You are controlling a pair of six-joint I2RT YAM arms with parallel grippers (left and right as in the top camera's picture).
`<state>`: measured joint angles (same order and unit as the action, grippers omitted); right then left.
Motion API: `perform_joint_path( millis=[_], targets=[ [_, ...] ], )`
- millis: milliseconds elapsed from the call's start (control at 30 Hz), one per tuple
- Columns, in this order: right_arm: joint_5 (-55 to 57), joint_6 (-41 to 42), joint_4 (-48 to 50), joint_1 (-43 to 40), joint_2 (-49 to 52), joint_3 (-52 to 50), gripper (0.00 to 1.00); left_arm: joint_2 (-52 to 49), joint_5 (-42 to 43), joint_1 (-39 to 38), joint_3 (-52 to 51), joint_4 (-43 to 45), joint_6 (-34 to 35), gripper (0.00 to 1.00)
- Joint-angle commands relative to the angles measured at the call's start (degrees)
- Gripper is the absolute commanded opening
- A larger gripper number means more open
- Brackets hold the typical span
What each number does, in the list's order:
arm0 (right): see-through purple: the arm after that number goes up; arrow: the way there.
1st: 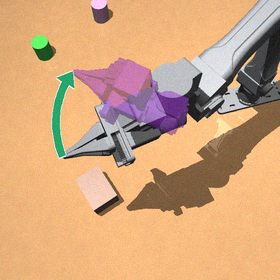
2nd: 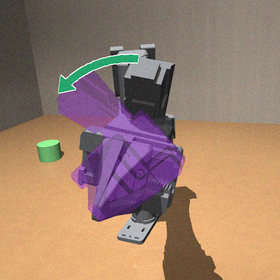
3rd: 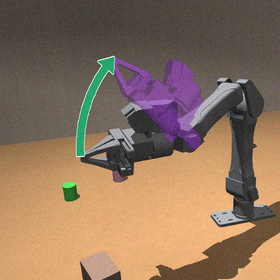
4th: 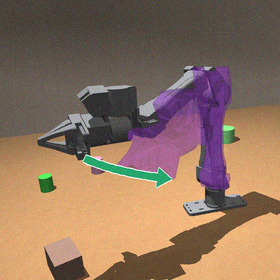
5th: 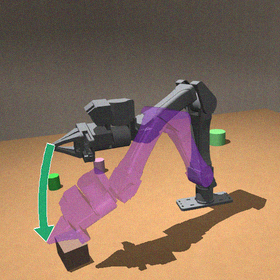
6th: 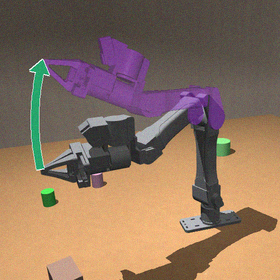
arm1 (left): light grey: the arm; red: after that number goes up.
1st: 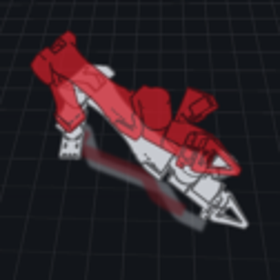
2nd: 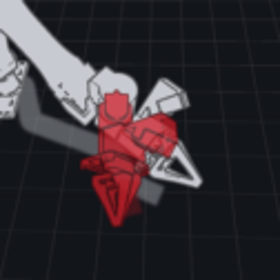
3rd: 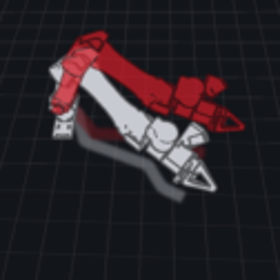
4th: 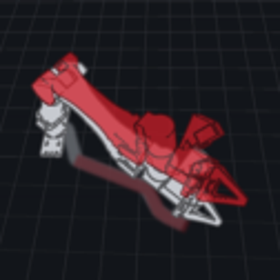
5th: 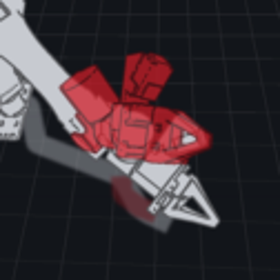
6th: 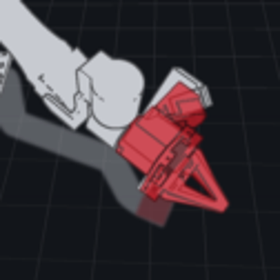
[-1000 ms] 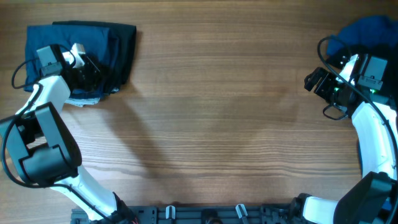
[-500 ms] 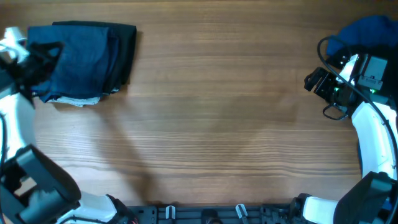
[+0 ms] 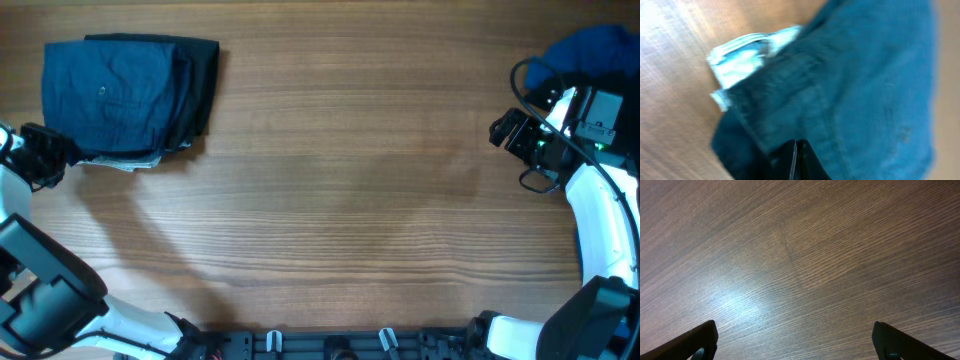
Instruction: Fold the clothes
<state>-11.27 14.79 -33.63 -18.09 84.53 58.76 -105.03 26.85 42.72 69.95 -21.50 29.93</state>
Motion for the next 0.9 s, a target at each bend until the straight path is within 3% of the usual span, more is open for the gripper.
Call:
perform_joint_path(
  millis=[0,100,267,433,667,767,867],
  targets=[
    [1.18,0.35,0.13,0.11,0.39,0.37,1.0,-0.66,-4.85,-0.04,-0.61,0.09,0.79,0.04],
    [1.18,0.37,0.11,0.11,0.39,0.37,1.0,0.15,-1.38,-0.07,-0.5,0.5,0.81,0.04],
    [1.18,0.37,0.11,0.11,0.39,0.37,1.0,5.53,14.78,-1.42,-0.5,2.19,3.08,0.04],
    [1.18,0.37,0.11,0.11,0.39,0.37,1.0,12.33,14.58,-8.37,-0.5,1.53,6.14,0.04],
    [1.18,0.37,0.11,0.11,0.39,0.37,1.0,15.45,5.7,-22.1,-0.5,2.6,7.02,0.05],
    [1.18,0.39,0.11,0.11,0.39,0.37,1.0,15.23,1.11,-26.77,-0.52,2.56,6.99,0.14],
    [1.18,0.37,0.11,0.11,0.39,0.37,1.0,15.23,-2.8,-30.6,-0.52,2.58,6.99,0.41]
  ],
)
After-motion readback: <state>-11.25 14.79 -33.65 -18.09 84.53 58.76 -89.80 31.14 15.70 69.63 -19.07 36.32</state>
